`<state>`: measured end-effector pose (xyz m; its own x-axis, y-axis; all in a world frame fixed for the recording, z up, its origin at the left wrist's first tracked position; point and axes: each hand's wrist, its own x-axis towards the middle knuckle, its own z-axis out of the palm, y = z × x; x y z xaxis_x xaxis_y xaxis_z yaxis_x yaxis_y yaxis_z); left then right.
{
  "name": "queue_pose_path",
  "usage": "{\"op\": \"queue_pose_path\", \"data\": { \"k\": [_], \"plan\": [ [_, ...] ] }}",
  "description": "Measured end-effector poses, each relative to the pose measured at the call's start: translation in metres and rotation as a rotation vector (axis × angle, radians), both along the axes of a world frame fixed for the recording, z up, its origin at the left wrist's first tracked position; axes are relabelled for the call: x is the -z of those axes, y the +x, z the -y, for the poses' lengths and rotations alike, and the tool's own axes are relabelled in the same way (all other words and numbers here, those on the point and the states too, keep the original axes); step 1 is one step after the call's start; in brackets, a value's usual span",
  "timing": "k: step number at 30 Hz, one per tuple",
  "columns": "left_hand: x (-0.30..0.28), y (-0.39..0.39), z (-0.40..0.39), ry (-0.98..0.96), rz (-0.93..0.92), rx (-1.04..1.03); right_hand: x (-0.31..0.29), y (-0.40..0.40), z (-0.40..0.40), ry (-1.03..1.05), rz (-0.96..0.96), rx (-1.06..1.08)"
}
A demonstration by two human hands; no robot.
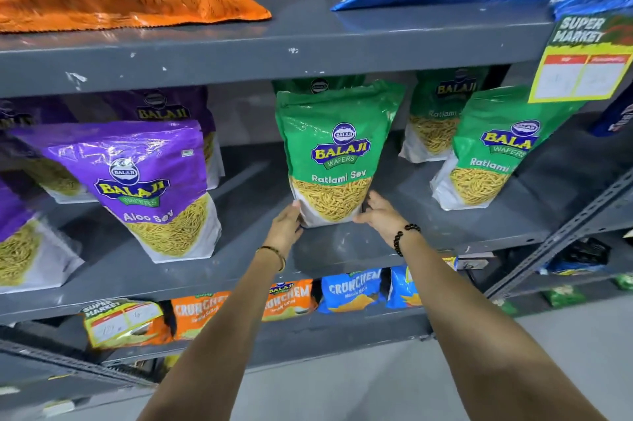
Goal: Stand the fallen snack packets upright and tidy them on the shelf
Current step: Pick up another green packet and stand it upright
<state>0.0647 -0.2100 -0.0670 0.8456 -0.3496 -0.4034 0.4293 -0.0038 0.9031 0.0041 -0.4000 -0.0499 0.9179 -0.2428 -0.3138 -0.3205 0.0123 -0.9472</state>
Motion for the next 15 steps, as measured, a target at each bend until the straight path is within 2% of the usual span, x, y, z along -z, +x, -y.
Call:
{"op": "queue_pose_path", "data": {
  "k": [4,7,11,15],
  "plan": [
    [0.001,-0.001,0.001,0.044,0.034,0.020,0.008,-0.003,0.002,-0.044,0.030,0.094],
    [0.000,-0.007,0.003,0.150,0.103,0.043,0.009,-0.015,0.005,-0.047,0.062,0.162],
    [-0.001,-0.017,0.004,0.246,0.262,0.033,0.008,-0.029,0.011,-0.068,0.088,0.125],
    [-0.001,-0.025,0.003,0.339,0.397,0.107,0.005,-0.031,0.009,-0.093,0.087,0.080]
  ]
}}
